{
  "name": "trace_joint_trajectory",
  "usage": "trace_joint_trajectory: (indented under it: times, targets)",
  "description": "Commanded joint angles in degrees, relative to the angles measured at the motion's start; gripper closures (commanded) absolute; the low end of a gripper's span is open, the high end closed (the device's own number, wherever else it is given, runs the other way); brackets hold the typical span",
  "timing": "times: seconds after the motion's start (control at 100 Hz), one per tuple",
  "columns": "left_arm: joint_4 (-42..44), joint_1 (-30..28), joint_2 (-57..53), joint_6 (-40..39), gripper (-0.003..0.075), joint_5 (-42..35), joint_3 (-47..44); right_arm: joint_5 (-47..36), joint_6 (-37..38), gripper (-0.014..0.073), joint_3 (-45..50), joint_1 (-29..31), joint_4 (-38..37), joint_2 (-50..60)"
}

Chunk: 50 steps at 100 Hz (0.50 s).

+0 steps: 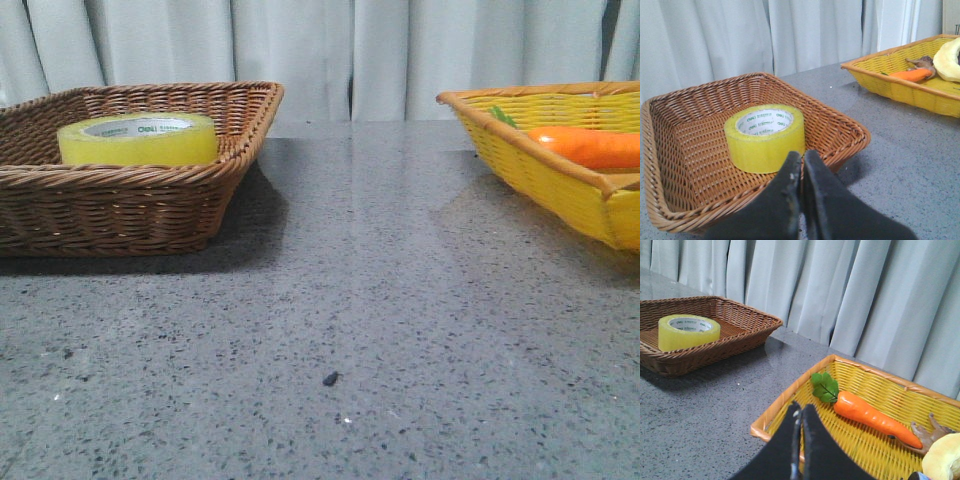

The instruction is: Transfer tape with both arms

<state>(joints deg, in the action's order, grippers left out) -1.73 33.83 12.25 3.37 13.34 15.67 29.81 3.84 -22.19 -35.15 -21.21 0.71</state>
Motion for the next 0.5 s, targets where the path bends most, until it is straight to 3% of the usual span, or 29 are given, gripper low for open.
trace_joint_trajectory:
  times: [0.0, 0.49]
  targets:
    - [-0.69, 0.19, 0.5, -0.02, 0.0741, -4.65, 1.1, -4.23, -0.24, 0.0666, -1.31, 0.08, -1.4, 0.55]
    - [2.53, -1.85, 0.01, -0.02, 0.0741, -4.64, 0.48, -4.23, -0.24, 0.0666, -1.31, 0.08, -1.4, 0.55]
